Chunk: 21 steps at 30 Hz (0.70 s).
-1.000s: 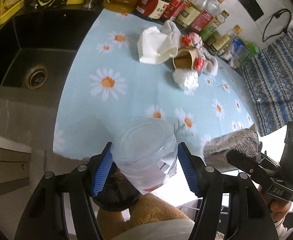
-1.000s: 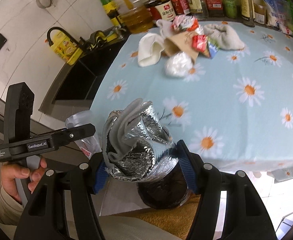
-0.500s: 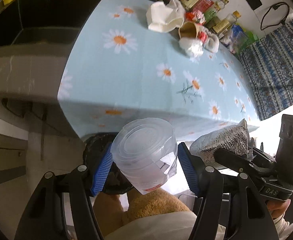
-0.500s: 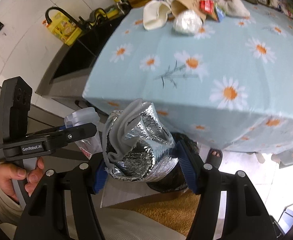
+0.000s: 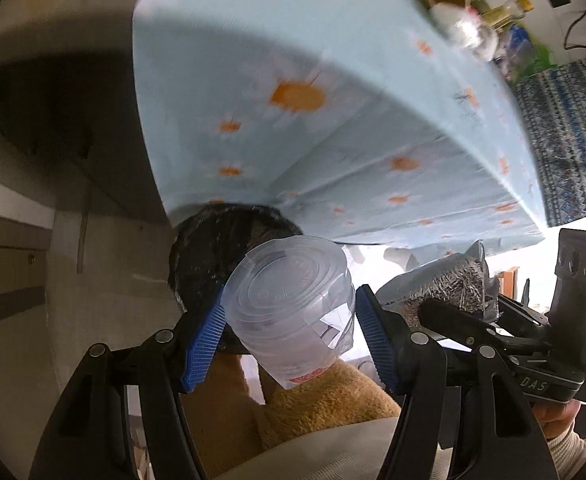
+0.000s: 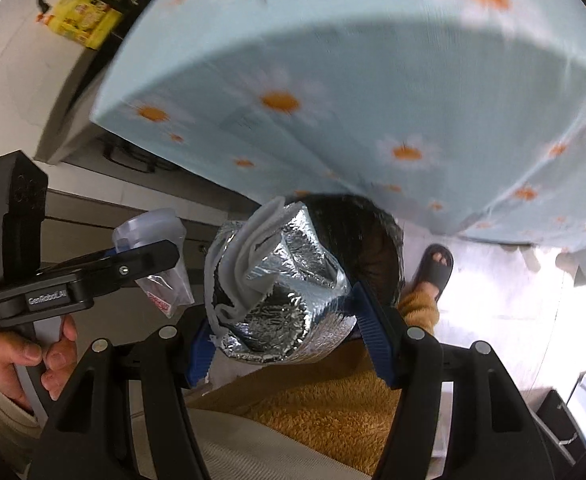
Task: Collect trash
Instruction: 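Carry the foil cup and plastic cup down over the black trash bin with both tools, then open both tools to drop the cups into the trash bin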
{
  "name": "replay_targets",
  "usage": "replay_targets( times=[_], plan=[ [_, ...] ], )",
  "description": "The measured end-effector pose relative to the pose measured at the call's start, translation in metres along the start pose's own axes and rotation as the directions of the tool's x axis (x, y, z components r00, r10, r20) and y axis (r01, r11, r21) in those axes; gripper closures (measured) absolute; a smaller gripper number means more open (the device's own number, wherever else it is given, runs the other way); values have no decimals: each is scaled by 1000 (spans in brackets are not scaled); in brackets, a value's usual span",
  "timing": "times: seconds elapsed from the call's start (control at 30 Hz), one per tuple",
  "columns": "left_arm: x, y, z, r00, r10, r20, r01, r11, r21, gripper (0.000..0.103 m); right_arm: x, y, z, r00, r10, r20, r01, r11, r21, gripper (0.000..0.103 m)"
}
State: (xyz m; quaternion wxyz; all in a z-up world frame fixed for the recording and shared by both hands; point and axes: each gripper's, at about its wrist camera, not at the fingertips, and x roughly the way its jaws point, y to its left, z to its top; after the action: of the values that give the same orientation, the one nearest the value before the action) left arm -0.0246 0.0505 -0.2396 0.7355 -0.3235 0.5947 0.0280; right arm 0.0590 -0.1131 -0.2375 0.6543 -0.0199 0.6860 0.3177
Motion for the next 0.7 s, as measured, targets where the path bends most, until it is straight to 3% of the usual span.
replay_targets(
  times=[0.47, 0.57, 0.63, 0.7],
  plan=[
    [62, 31, -7, 995, 20, -95, -27, 996, -79, 40, 66, -30, 1, 992, 17, -128, -7, 997, 75, 39],
    [68, 33, -6, 994, 20, -108, -31, 995, -99, 40, 68, -32, 4, 991, 23, -134, -10, 996, 93, 36],
    [70, 34, -6, 993, 2, -118, -15, 994, -109, 39, 67, -35, 6, 991, 23, -133, -9, 995, 103, 27],
    [72, 35, -5, 992, 19, -121, -32, 994, -108, 30, 65, -37, 8, 992, 28, -127, -13, 993, 119, 24]
  ],
)
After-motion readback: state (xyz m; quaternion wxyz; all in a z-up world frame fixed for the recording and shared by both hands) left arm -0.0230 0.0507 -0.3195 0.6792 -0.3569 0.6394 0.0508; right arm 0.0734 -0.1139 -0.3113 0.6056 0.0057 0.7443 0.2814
